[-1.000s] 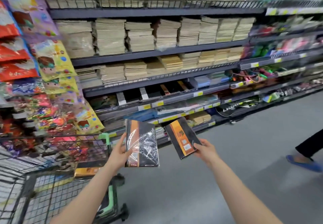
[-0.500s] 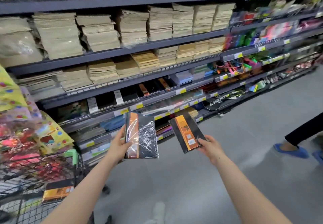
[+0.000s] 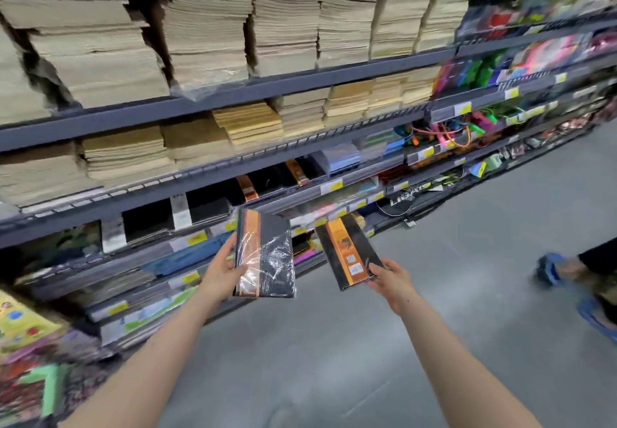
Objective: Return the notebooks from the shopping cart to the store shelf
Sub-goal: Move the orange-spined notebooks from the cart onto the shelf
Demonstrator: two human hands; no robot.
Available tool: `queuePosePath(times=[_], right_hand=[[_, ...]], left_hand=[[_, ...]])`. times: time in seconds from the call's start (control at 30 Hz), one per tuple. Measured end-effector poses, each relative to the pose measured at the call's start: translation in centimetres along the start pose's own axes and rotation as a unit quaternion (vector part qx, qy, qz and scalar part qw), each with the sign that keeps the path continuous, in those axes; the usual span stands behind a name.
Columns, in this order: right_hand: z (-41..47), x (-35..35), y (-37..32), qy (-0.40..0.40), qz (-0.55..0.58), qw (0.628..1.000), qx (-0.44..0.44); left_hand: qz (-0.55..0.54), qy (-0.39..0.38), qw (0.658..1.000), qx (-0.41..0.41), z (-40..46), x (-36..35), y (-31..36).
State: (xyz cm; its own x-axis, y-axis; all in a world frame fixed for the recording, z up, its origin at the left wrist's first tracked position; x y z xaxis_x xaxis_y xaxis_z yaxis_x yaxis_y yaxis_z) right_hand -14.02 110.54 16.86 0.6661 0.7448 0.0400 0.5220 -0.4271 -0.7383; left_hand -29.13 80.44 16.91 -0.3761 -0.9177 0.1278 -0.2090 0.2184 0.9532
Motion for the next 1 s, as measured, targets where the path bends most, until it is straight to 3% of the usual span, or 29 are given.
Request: queuePosePath(times=[0.4,0.63,0.87,1.0], right_hand=[[5.5,-2.9,-10.2,-0.066,-0.032,0.997,0.003],[12.0,-4.0,-15.4,-0.125,-0.044,0.991,-0.018],[20.0,-7.2,-15.7,-0.162,-0.075,0.982,-0.069],[24.2,-10.7,-15.0,-0.156,-0.034,0.983,-0.086]], left_hand=[[-0.050,0.053,0.997,0.030,5.9,-1.6,4.1],[-0.062,0.147,0.987,0.024,8.3,-4.3,4.2],[-0.102,0.229,0.966,0.060,12.0,-4.9,0.2],[-0.121,0.250,0.958,0.077,14.6,-4.0,-1.4]])
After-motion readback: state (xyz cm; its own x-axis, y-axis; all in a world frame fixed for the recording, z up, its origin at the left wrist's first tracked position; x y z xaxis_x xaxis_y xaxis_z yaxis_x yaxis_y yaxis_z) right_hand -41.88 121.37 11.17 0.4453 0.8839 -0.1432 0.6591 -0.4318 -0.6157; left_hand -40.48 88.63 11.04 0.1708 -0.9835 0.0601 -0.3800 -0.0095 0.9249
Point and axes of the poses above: each hand's wrist, its own z-axis towards the middle knuckle, its own x-axis out of the back of the hand, y = z × x, the point moved 7 cm from there along z, towards the middle knuckle, and after that the axes turned 6 degrees about -x, right-handed, at the moved point
